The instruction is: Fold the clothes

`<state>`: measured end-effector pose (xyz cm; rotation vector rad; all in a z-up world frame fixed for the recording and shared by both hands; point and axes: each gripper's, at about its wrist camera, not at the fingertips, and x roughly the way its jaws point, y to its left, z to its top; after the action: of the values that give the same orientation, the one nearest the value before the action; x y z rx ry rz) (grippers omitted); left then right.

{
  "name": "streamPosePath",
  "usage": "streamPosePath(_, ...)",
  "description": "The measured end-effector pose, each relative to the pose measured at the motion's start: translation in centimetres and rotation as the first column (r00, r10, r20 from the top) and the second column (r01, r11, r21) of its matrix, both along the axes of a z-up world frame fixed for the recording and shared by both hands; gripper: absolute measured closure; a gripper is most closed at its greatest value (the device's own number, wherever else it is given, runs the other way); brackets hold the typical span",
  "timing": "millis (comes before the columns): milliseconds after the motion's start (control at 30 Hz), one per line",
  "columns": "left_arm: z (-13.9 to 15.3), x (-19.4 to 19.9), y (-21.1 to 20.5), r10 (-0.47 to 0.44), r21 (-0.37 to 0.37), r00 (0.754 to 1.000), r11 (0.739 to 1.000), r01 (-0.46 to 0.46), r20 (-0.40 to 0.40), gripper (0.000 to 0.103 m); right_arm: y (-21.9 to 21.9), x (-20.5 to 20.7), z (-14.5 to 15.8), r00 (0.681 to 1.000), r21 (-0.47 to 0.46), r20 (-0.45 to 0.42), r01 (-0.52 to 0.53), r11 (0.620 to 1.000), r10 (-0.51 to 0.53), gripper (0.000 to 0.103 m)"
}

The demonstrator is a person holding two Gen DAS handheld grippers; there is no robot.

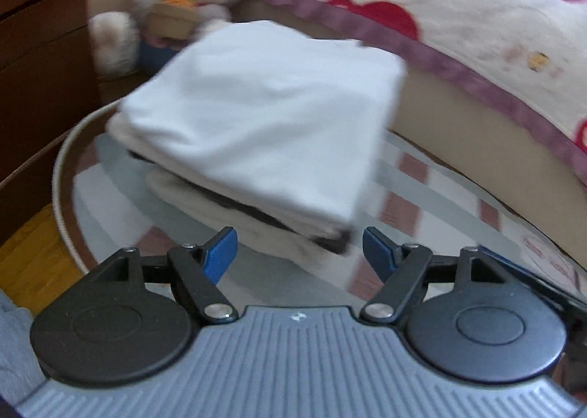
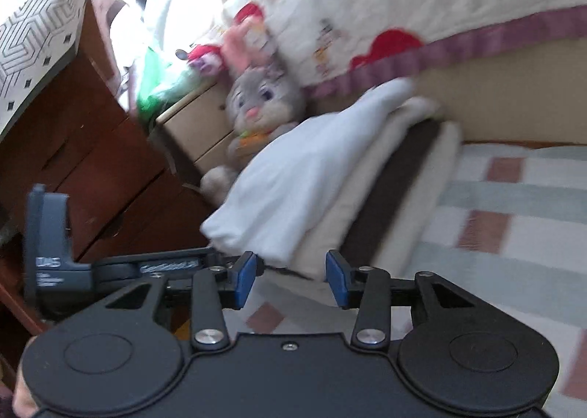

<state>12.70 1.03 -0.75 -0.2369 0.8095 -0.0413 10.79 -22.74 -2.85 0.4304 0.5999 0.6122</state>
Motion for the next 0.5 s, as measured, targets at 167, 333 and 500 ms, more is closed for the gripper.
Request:
streamPosePath(167,1.2,-2.1,-4.4,-0.064,0.055,0.998,0.996,0.065,-0.022,0.014,-2.5,-2.9,1.4,0.997,-0.077,0.041,0.075,0.994,-0.072,0.052)
streamPosePath(333,1.5,-4.2,-8.3,-0.109,0.118,0.992,0.986,0.116,-0.064,0.01,-5.2,-5.7,1.1,0.991,-0.058,0.028,0.131,0.99,-0.129,0.049)
streamPosePath(500,1.9,-6.4,-11.0,-0.125,0.165,0.989,0.977,0.136,-0.075,0.007,-7.8,-7.8,1.4,0.98,-0.089,0.0,0.2,0.976,-0.2,0.049)
